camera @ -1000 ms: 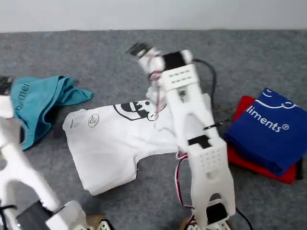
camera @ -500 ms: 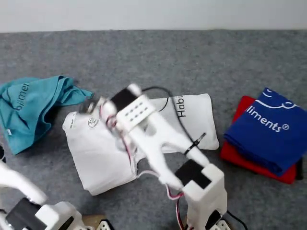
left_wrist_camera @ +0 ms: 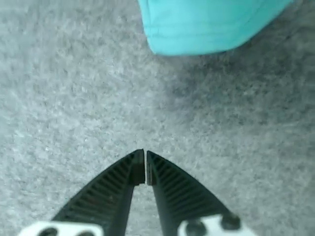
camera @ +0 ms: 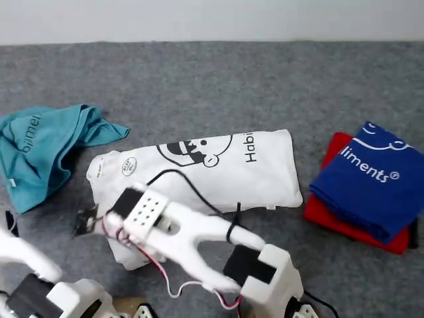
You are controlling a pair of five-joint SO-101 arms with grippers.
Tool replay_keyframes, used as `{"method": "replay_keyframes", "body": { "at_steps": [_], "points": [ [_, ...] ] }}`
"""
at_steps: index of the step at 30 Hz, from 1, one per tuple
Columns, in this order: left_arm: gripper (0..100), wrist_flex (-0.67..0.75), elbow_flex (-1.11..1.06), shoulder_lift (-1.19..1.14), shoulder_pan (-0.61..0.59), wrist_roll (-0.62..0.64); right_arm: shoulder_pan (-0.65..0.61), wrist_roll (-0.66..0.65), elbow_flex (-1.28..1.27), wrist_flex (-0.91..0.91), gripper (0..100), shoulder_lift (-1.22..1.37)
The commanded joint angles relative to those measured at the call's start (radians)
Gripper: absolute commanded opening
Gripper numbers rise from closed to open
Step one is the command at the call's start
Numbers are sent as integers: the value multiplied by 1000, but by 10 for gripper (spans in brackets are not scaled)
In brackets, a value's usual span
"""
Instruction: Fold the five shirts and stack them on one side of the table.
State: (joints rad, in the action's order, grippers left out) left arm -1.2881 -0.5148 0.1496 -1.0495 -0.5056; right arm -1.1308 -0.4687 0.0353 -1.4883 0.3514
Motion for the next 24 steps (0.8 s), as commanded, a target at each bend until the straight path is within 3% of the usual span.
{"method": "replay_keyframes", "body": {
  "at_steps": [1, 8, 13, 20, 24],
  "points": [
    [15, 21, 5, 14, -15, -5, -44, 8, -2, 41, 198, -64],
    [15, 20, 7, 14, -18, -5, -25, 2, -115, 265, 196, 2],
    [15, 20, 7, 14, -18, -5, -10, 6, -100, 282, 193, 97],
    [15, 25, 8, 14, -15, -5, -10, 5, -74, 288, 20, 133],
    [15, 25, 8, 14, -17, -5, -7, 2, -71, 288, 10, 134]
  ]
}}
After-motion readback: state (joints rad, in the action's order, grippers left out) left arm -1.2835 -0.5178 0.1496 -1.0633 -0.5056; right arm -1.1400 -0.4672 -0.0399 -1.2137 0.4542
